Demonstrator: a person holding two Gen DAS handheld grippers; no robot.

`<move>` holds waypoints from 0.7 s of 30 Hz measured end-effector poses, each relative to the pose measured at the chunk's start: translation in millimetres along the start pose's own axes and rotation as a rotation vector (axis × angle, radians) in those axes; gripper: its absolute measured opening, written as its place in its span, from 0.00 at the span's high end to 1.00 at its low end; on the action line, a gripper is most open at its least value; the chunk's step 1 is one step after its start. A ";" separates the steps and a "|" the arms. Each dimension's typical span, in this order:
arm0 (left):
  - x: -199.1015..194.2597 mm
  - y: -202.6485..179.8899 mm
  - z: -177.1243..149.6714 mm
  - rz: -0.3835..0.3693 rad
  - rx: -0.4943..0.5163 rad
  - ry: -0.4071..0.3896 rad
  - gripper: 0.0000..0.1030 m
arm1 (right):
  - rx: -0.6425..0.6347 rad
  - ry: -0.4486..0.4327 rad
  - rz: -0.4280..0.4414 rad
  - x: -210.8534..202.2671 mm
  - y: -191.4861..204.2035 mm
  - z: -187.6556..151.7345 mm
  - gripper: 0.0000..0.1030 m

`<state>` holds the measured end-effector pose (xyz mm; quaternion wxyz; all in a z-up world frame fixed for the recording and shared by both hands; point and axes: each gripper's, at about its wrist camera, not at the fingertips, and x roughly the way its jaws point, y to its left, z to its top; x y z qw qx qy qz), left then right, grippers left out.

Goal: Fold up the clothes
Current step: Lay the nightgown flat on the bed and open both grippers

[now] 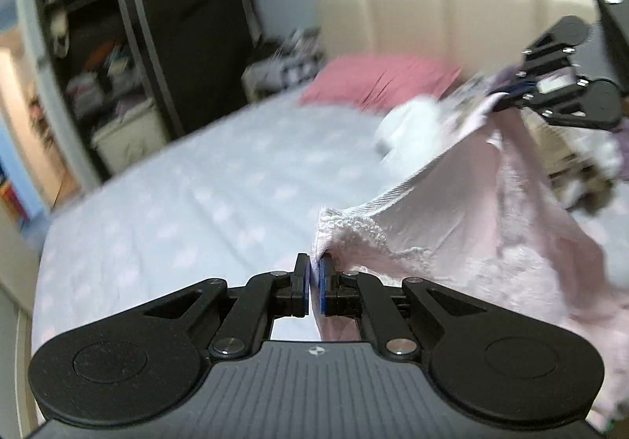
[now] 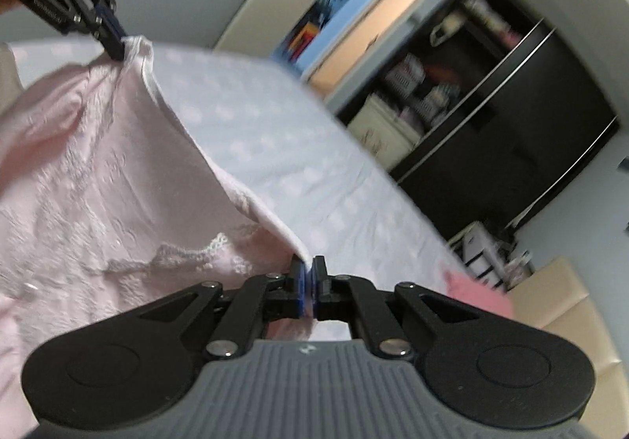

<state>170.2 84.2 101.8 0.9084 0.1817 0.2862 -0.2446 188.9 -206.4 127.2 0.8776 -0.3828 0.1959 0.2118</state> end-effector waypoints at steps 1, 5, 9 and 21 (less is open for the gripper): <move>25.2 3.4 -4.3 0.005 -0.018 0.032 0.97 | 0.007 0.017 0.007 15.0 5.2 -6.3 0.96; 95.8 21.4 -31.9 0.003 -0.075 0.133 0.97 | 0.034 0.087 0.037 75.1 25.9 -31.3 0.96; 145.4 26.1 -60.5 0.002 -0.117 0.213 0.97 | 0.061 0.157 0.067 135.2 46.6 -56.3 0.96; 177.3 20.0 -88.1 0.086 -0.127 0.344 0.80 | 0.205 0.216 0.141 159.7 59.2 -98.3 0.89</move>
